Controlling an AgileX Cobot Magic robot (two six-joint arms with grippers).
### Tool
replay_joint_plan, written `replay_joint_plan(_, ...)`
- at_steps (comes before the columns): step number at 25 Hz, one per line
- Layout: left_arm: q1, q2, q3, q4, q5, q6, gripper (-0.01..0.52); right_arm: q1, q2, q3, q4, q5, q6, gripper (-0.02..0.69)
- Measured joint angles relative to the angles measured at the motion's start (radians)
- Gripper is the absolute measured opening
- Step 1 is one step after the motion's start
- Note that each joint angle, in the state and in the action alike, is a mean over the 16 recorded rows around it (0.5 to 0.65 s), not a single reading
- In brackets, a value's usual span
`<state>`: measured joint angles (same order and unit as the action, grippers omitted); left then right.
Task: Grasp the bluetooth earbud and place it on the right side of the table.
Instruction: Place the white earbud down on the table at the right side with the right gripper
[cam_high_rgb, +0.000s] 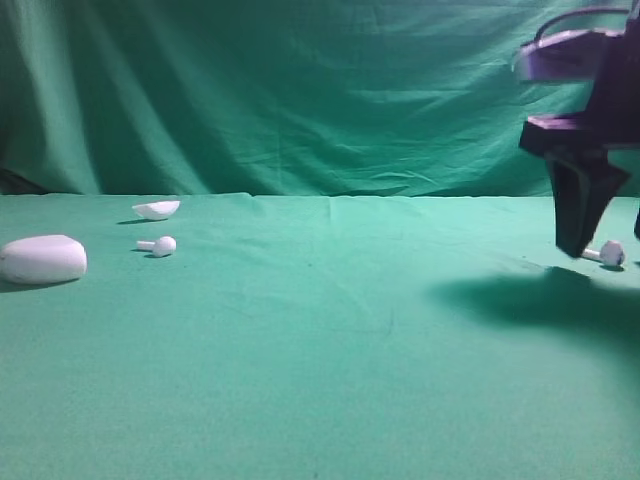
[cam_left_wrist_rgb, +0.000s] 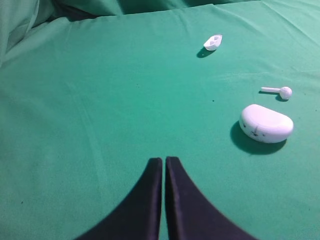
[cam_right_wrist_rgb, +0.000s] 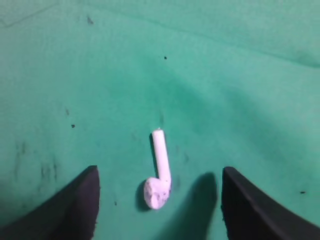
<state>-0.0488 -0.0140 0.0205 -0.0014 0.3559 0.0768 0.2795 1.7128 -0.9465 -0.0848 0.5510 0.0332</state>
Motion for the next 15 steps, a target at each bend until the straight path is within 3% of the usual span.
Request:
replay_joint_plan(3, 0.0, 0.0, 0.0, 0.0, 0.0, 0.0, 0.0, 0.0, -0.064, 0.0, 0.004, 0.018, 0.001, 0.409)
replay_joint_plan(5, 0.0, 0.0, 0.0, 0.0, 0.0, 0.0, 0.0, 0.0, -0.123, 0.001, 0.01, 0.034, 0.001, 0.382)
replay_joint_plan(15, 0.0, 0.0, 0.0, 0.0, 0.0, 0.0, 0.0, 0.0, -0.566, 0.012, 0.059, 0.165, 0.001, 0.107)
